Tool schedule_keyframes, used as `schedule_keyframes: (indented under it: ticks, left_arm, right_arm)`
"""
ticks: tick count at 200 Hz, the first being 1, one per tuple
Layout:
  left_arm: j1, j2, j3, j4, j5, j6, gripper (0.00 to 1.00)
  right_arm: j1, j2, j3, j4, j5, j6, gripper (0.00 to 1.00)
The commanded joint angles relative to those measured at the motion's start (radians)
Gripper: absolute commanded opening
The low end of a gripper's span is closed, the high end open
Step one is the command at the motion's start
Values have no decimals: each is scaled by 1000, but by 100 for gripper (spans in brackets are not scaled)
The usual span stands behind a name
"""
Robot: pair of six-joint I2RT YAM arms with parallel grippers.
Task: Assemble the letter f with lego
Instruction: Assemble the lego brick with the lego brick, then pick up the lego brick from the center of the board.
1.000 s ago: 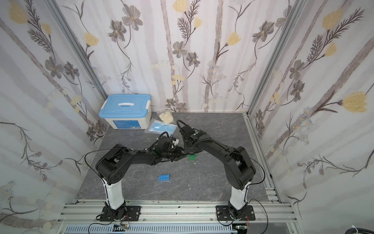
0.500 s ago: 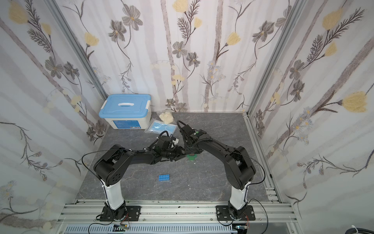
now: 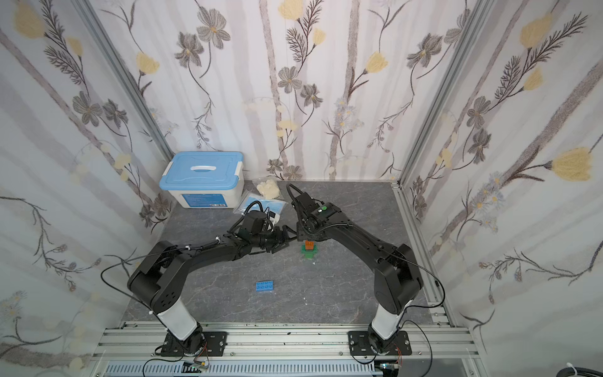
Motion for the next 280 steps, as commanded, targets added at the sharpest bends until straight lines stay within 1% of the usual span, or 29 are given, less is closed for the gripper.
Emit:
schedule_keyframes:
  ticks: [1,12,22,41,51,56,66,74,85,113,126,159,192,223,248,280]
  left_arm:
    - [26,-109,-9,-213,-91,83,94]
    - [55,-182,-28,-303,-147,88,100]
    - [89,-261,-62,-351,-177,83,100]
    - [158,-401,-103,-474,-221,83,100]
    - [190,-491,-100,-571,-255,91,100]
    - [207,-519,-92,-622,-268,100,100]
    - [252,-559,-73,-724,-286,108,100]
    - [298,-580,-61,-791,-280,108,100]
    - [369,-607,-58,-840,-239,111,100]
    - [522,-650,-63,-903,-163,125,100]
    - [572,-662,-70,-909,-121,129,100]
    - [630,-667,-54,-945,-81,172,100]
    - [685,-677,-72,-946,-31,197,100]
    - [696,-686,-97,-925,-5,194,100]
    - [696,-685,-106,-916,4,192,100]
    - [696,-688,-108,-912,6,193,100]
  right_arm:
    - [17,-42,22,-21,38,-19,70]
    - [38,-64,28,-28,47,-28,76]
    - [68,-75,38,-36,56,-36,82]
    - [137,-70,62,-45,57,-40,91]
    - [170,-57,76,-49,52,-37,95]
    - [209,-50,79,-48,51,-32,97]
    - [248,-34,80,-35,35,-17,99]
    - [271,-16,76,-22,19,2,99]
    - [316,11,63,9,6,25,99]
    - [407,123,60,55,-5,85,99]
    - [446,171,54,77,-9,110,99]
    - [501,262,46,117,-27,167,100]
    - [520,292,43,123,-29,205,100]
    - [521,340,63,108,-27,251,100]
    - [508,377,87,90,-31,287,97]
    - [496,393,89,109,-57,308,94]
